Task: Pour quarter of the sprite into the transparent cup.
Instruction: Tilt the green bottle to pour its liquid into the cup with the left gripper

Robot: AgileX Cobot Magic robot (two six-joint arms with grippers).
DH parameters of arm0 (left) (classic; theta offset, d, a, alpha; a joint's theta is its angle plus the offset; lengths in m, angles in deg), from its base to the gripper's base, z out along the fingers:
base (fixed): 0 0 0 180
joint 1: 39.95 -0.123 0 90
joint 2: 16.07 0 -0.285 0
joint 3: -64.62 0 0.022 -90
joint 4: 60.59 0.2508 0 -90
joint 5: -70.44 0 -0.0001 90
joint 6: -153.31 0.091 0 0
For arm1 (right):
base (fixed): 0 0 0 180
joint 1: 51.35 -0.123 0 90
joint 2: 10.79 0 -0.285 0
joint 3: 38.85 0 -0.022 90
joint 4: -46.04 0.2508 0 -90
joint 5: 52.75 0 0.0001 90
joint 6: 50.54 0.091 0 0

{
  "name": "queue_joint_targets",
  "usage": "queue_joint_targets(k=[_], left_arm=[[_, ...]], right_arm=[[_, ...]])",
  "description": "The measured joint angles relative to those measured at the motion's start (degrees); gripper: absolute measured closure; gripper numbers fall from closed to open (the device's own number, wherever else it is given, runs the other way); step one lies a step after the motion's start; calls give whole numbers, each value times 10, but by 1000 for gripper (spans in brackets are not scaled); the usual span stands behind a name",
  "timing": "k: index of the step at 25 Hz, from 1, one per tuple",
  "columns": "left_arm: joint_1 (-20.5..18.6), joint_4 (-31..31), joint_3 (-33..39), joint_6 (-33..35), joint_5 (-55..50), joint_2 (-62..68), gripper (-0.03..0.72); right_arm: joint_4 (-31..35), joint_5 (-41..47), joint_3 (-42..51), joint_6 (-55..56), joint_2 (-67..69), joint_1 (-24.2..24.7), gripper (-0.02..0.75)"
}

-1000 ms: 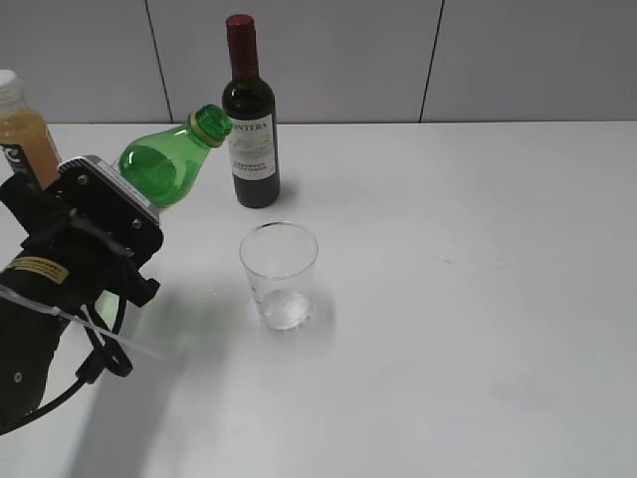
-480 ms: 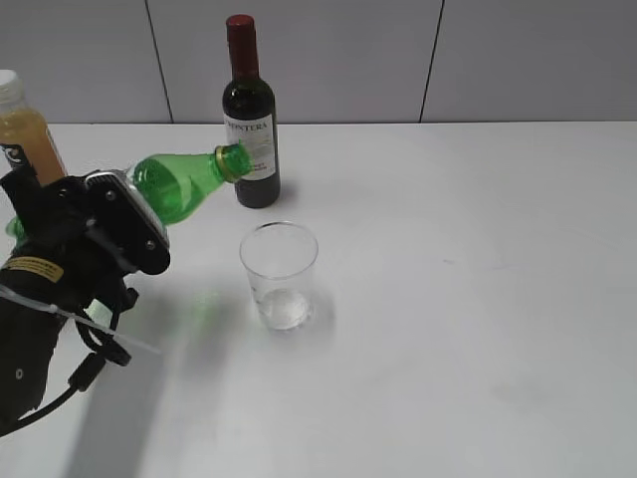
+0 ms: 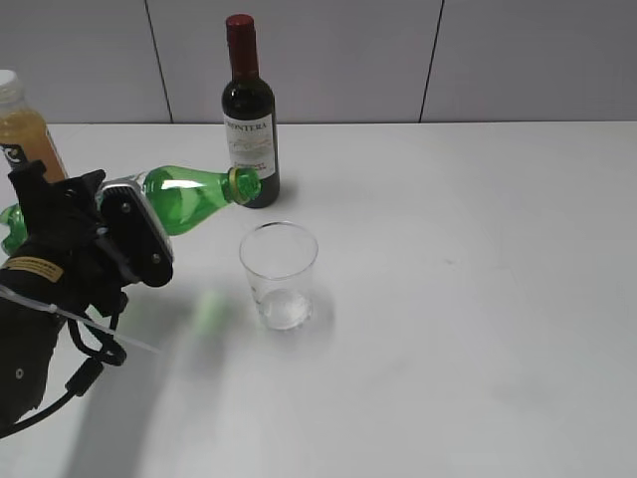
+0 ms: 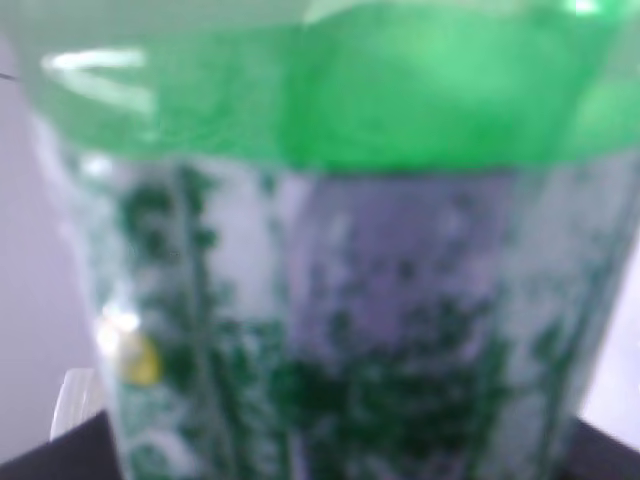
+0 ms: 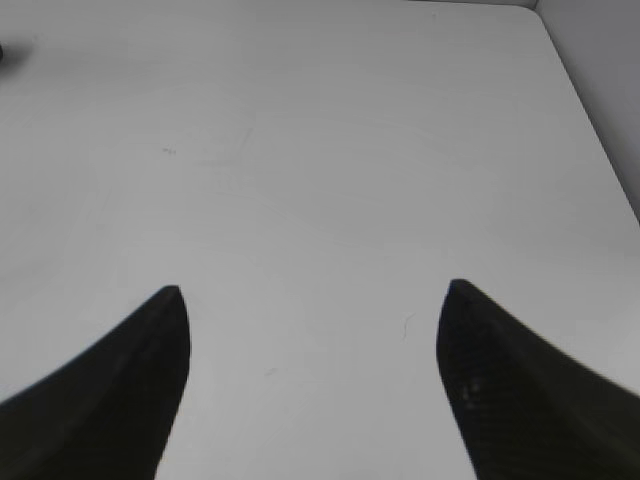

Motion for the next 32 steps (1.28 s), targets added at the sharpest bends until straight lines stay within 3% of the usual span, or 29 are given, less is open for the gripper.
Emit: queue_joint_targets(k=[32], left_arm=[[0,-31,-16,179,1,0,225]], right_arm=[[0,0,0,0,0,0,143]])
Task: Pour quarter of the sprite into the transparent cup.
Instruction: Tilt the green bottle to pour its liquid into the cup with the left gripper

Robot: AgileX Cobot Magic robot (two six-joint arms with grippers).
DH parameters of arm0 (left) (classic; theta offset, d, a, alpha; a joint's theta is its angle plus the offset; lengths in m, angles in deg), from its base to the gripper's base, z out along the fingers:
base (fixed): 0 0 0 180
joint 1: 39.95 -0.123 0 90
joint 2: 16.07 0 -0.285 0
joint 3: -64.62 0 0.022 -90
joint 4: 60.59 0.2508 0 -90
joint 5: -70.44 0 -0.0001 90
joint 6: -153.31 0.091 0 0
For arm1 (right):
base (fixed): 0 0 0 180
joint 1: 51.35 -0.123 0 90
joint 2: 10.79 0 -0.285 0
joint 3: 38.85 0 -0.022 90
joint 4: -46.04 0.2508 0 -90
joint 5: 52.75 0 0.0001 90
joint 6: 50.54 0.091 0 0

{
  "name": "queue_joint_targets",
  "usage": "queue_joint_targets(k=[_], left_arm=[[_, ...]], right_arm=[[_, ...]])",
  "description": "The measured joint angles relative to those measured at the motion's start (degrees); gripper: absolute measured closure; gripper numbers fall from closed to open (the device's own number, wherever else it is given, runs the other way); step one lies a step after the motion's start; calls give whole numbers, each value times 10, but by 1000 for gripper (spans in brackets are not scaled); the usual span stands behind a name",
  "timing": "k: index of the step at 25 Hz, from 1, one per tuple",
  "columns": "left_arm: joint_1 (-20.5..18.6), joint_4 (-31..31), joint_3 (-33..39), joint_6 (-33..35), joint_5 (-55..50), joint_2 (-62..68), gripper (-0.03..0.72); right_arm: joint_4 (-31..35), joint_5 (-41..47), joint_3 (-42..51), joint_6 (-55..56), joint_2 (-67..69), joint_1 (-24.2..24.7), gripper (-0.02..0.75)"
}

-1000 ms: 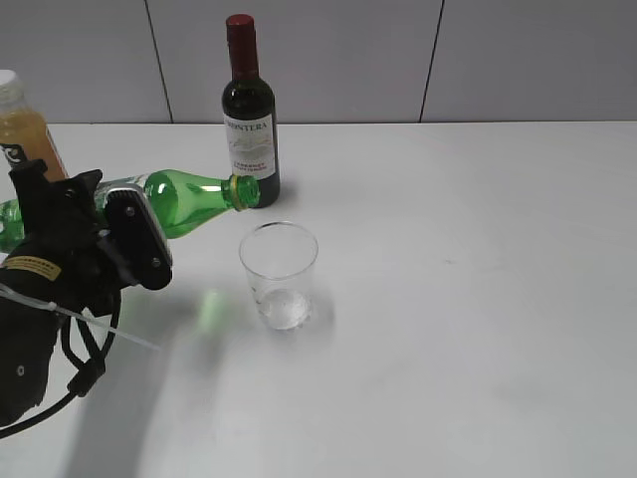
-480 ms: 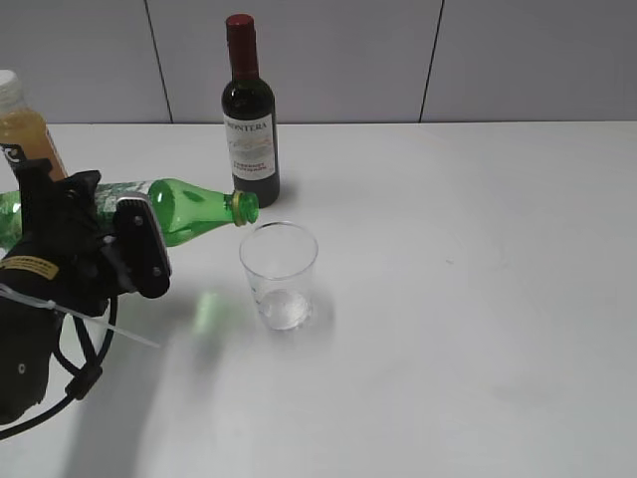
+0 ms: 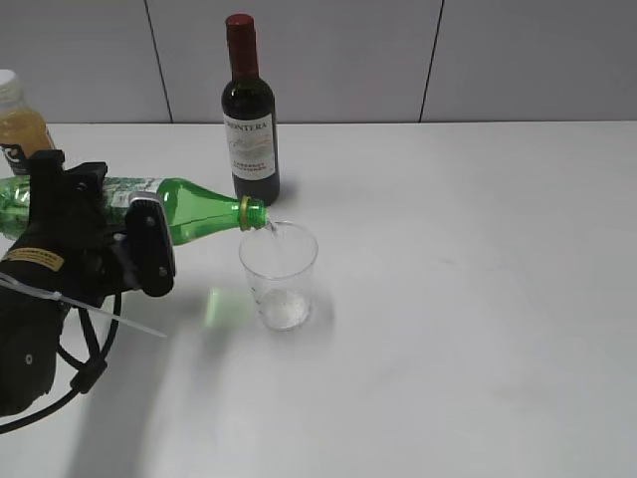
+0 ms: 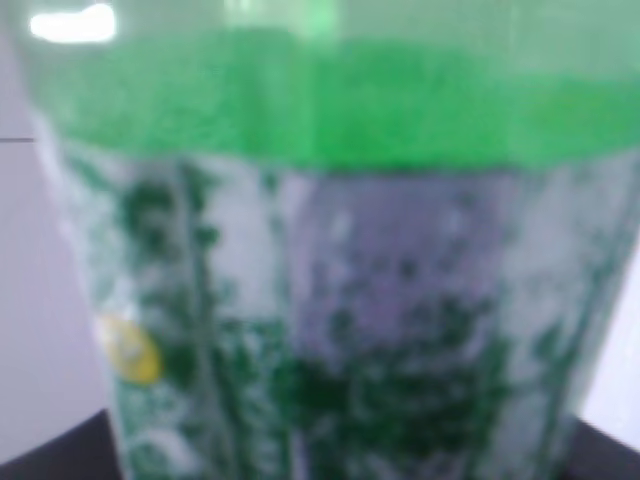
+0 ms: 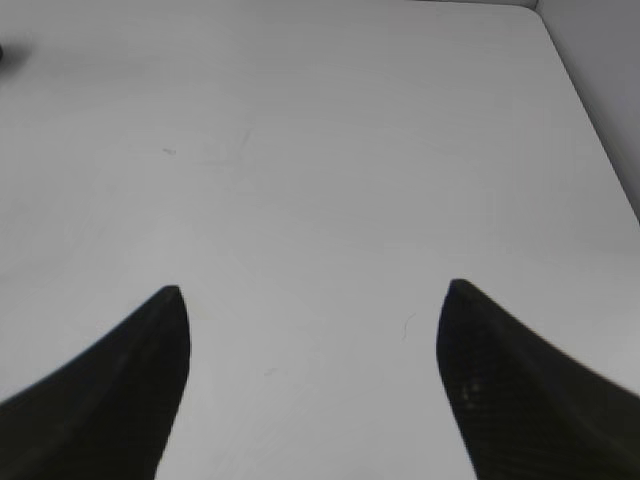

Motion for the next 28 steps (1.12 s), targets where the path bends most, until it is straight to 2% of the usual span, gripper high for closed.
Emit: queue_joint_targets(k=[25,28], left_arm=[[0,-2,-1,11,1,0,225],[0,-2,-1,-33,2,0,225]], right_arm=[[0,0,0,0,0,0,144],[0,0,0,0,0,0,144]])
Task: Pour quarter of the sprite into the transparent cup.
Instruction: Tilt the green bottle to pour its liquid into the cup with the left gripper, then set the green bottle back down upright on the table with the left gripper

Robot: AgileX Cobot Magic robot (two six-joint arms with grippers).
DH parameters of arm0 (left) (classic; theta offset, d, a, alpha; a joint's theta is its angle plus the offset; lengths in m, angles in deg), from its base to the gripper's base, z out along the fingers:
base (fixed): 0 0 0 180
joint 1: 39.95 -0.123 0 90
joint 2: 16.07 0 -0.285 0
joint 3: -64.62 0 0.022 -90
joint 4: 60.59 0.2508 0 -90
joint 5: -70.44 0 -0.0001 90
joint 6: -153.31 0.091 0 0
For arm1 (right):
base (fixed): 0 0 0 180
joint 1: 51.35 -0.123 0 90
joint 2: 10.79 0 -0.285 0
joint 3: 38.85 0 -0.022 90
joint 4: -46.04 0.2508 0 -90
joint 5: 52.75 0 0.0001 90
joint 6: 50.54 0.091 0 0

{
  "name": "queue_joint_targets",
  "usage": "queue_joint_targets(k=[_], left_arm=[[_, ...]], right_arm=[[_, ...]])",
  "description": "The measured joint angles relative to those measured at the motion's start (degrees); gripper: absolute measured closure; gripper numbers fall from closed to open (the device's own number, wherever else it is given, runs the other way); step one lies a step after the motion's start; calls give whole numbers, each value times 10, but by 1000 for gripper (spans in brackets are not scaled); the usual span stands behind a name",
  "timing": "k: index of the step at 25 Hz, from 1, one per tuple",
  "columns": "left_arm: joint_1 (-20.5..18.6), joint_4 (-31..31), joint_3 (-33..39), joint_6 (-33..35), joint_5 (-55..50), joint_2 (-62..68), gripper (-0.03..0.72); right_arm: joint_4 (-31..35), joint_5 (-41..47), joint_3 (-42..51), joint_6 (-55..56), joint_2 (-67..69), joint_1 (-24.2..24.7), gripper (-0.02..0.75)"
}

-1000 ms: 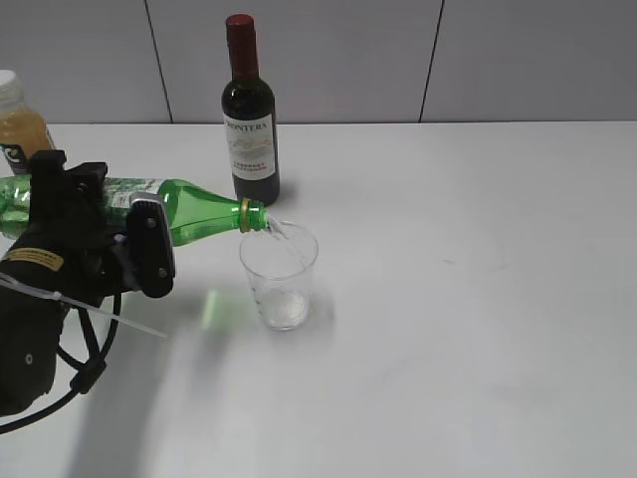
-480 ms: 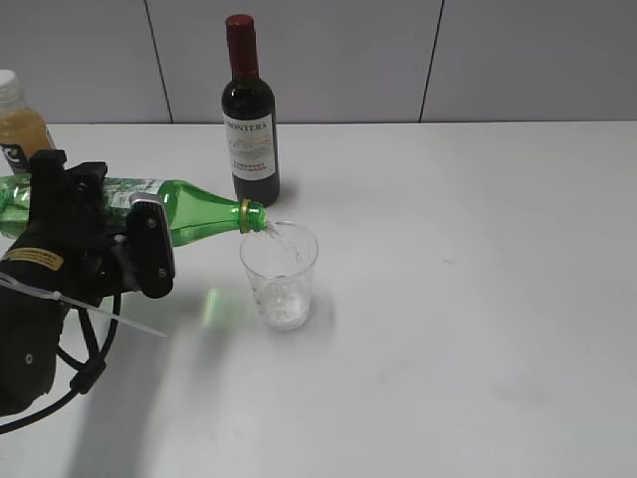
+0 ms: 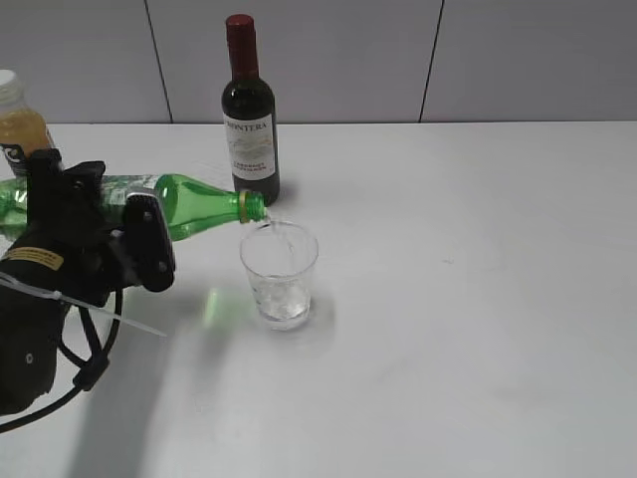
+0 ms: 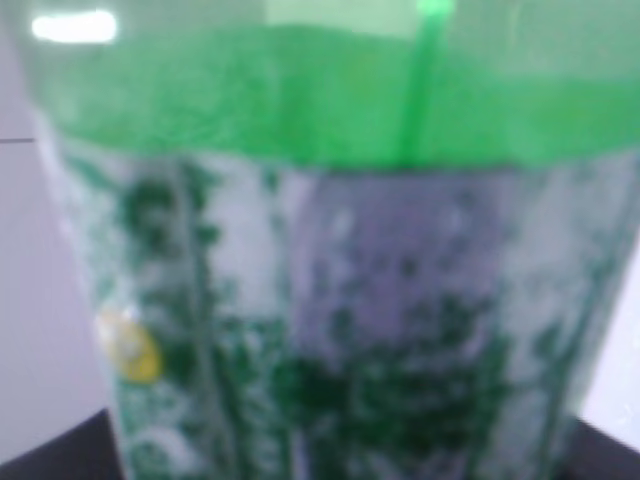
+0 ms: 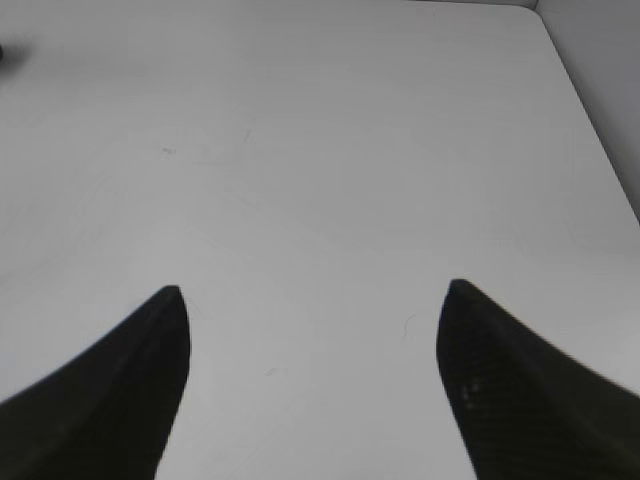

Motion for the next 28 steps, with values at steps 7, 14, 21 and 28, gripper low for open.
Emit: queue_joint_targets(k=[7,14,21,28], left_arm=[[0,12,0,-254,0,0,225],[0,41,0,-506,2,0,225],[-15,71,0,-731,2,0,225],[-89,211,-21,-895,2,0,225]], right_arm=[[0,0,0,0,0,0,144],[0,0,0,0,0,0,144],[0,0,0,0,0,0,144],[0,0,0,0,0,0,144]])
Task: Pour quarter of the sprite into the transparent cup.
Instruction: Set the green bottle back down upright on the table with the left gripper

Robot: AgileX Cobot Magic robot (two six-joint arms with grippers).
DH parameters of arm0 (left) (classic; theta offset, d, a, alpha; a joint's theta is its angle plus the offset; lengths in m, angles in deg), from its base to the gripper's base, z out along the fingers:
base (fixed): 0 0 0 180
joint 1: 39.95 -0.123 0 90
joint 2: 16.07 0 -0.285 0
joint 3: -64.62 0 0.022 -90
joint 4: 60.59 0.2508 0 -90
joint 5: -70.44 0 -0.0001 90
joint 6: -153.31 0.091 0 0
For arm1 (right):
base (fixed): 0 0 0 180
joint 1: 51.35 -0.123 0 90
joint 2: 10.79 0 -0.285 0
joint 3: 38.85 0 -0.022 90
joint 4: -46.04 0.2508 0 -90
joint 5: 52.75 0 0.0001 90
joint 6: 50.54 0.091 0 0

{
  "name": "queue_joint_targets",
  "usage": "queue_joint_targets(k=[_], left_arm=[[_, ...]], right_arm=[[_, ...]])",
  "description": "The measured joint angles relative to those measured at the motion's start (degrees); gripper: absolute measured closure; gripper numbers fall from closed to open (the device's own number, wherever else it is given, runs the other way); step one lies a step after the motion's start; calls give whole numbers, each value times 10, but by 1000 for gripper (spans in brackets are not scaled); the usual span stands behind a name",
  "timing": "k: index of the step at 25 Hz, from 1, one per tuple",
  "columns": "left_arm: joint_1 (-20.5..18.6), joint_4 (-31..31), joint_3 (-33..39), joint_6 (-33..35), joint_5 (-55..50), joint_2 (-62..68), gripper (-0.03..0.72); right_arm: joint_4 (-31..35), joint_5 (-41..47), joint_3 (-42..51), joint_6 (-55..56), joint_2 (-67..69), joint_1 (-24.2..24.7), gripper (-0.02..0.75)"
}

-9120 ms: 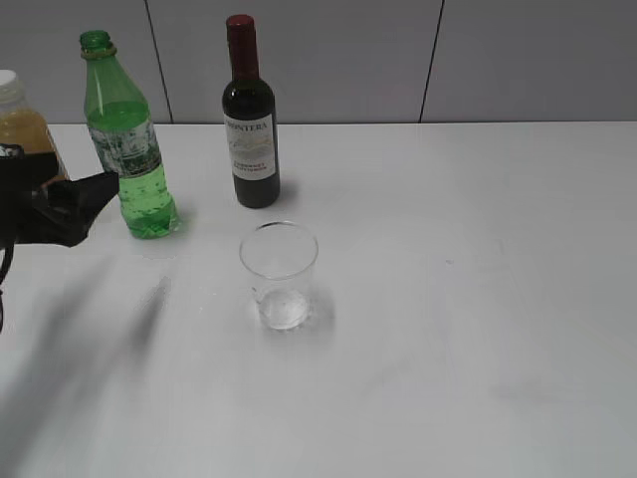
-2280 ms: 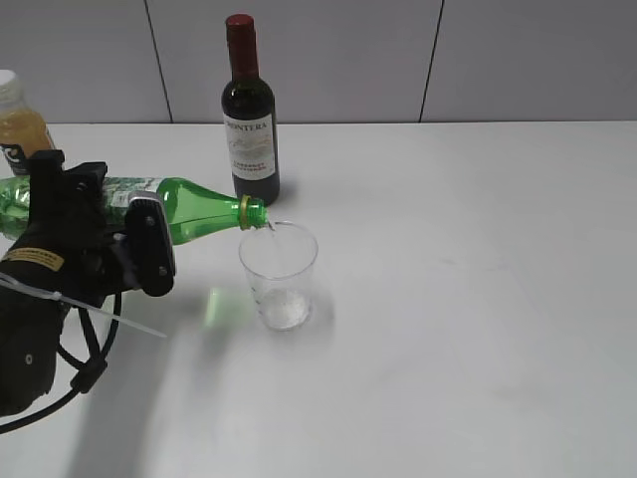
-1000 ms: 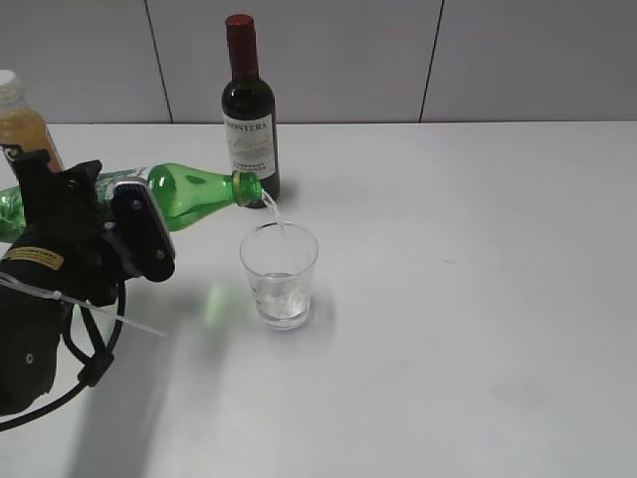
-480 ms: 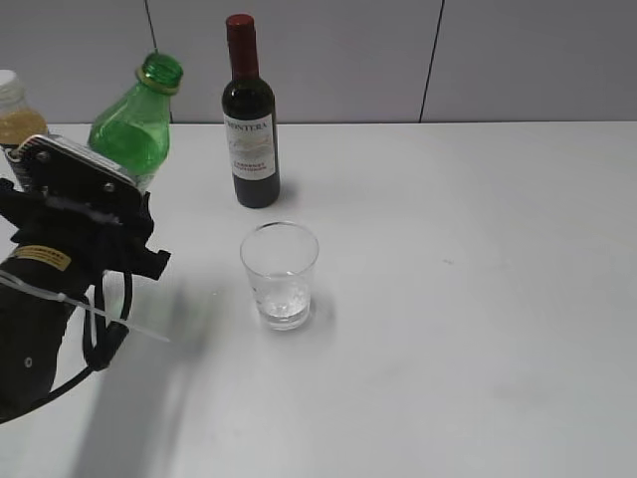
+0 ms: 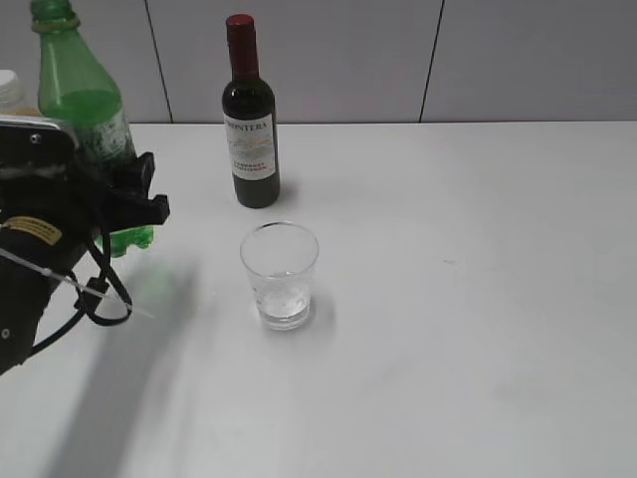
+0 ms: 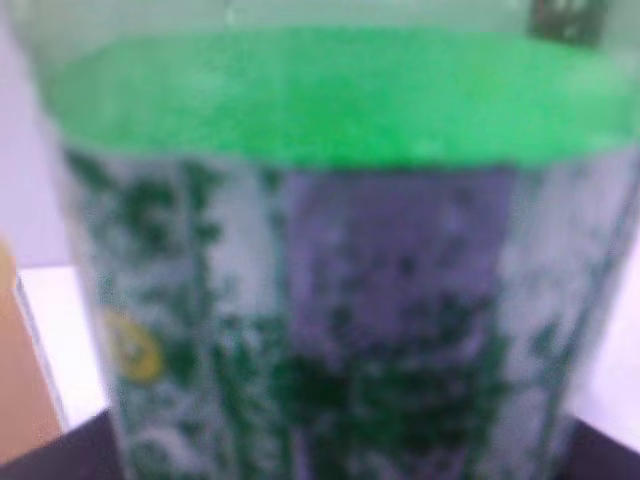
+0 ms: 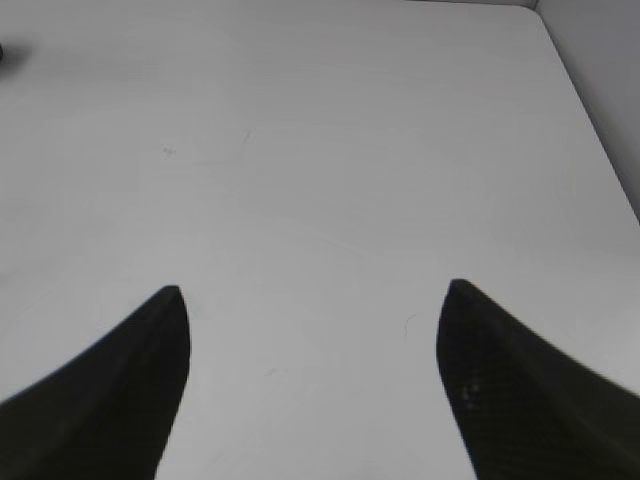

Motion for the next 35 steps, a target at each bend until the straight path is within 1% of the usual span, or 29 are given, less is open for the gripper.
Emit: queue_joint_targets(k=[2,5,14,21,26,35], left_arm=[[-21,23,-19,-8,0,3,225],[-37,41,-52,-14,1,18,225],[-52,56,-146,-15,0,104,225],[-61,61,-201,-16,0,161,225],[-65,61,-211,-16,0,181,225],[-65,61,-203,-16,1,192,225]], right_arm=[[0,0,0,0,0,0,144],[0,0,0,0,0,0,144],[0,0,0,0,0,0,144],[0,0,0,0,0,0,144],[0,0,0,0,0,0,144],[0,0,0,0,0,0,144]])
